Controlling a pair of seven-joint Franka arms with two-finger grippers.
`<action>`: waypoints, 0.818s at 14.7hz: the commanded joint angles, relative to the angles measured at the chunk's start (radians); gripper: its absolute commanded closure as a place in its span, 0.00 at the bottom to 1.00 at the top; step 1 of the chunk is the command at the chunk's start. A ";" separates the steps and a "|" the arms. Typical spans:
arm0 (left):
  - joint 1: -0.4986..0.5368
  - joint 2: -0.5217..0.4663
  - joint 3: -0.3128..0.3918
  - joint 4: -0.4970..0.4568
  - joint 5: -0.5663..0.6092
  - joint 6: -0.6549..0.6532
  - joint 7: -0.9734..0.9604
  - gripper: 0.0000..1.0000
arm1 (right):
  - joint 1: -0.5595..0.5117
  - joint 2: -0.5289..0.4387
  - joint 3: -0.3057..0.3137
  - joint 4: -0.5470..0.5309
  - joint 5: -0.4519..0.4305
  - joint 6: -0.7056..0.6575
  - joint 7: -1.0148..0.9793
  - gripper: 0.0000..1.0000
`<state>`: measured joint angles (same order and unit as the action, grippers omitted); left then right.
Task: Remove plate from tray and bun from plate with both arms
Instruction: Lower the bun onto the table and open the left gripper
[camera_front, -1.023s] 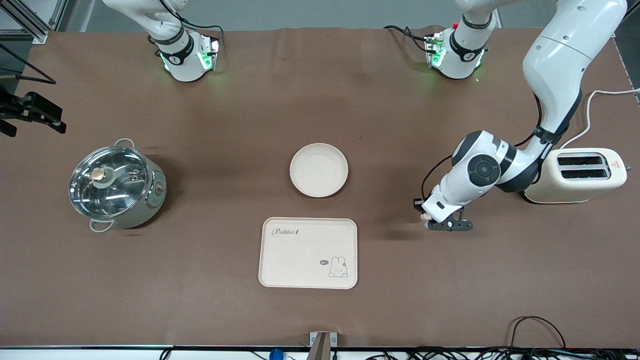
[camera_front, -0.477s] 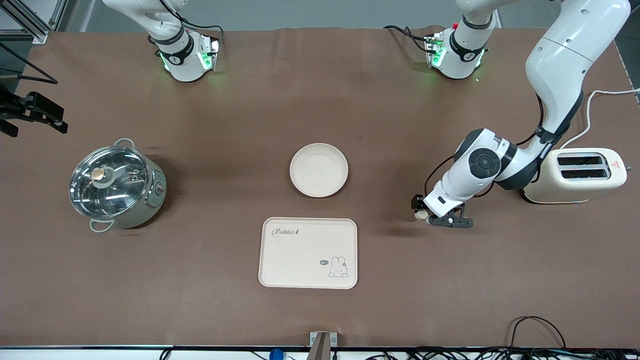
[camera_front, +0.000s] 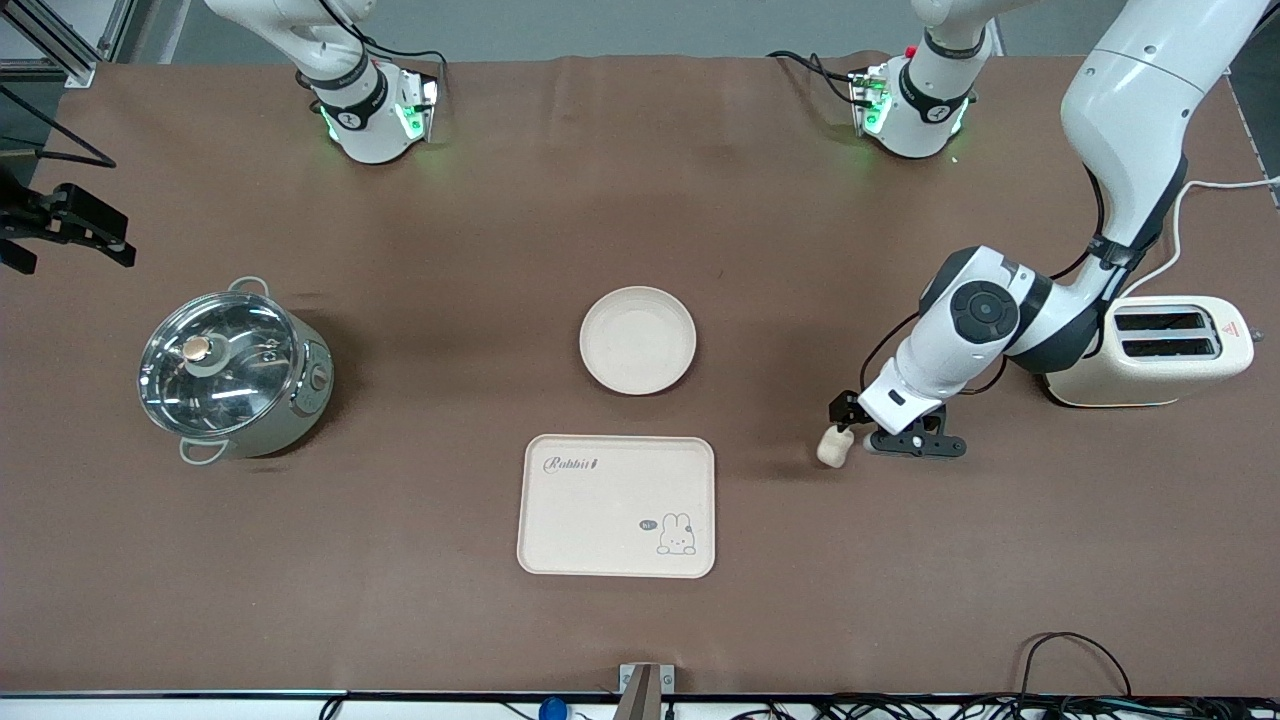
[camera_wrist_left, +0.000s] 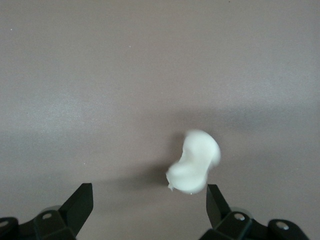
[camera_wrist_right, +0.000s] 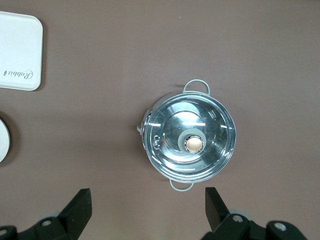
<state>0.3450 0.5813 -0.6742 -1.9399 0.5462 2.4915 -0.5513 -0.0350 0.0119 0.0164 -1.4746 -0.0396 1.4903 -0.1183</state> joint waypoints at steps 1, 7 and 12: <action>0.011 -0.003 -0.015 0.010 0.020 -0.017 -0.006 0.00 | -0.002 -0.001 -0.001 0.011 0.001 -0.016 0.005 0.00; -0.075 -0.217 0.054 0.032 -0.116 -0.045 -0.001 0.00 | -0.002 -0.003 -0.001 0.005 0.023 -0.048 0.019 0.00; -0.263 -0.340 0.211 0.208 -0.345 -0.403 0.075 0.00 | -0.043 -0.052 -0.007 -0.064 0.092 -0.111 0.071 0.00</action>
<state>0.1438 0.2720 -0.5479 -1.8126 0.2669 2.2137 -0.5402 -0.0423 0.0038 0.0088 -1.4923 0.0291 1.3994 -0.0660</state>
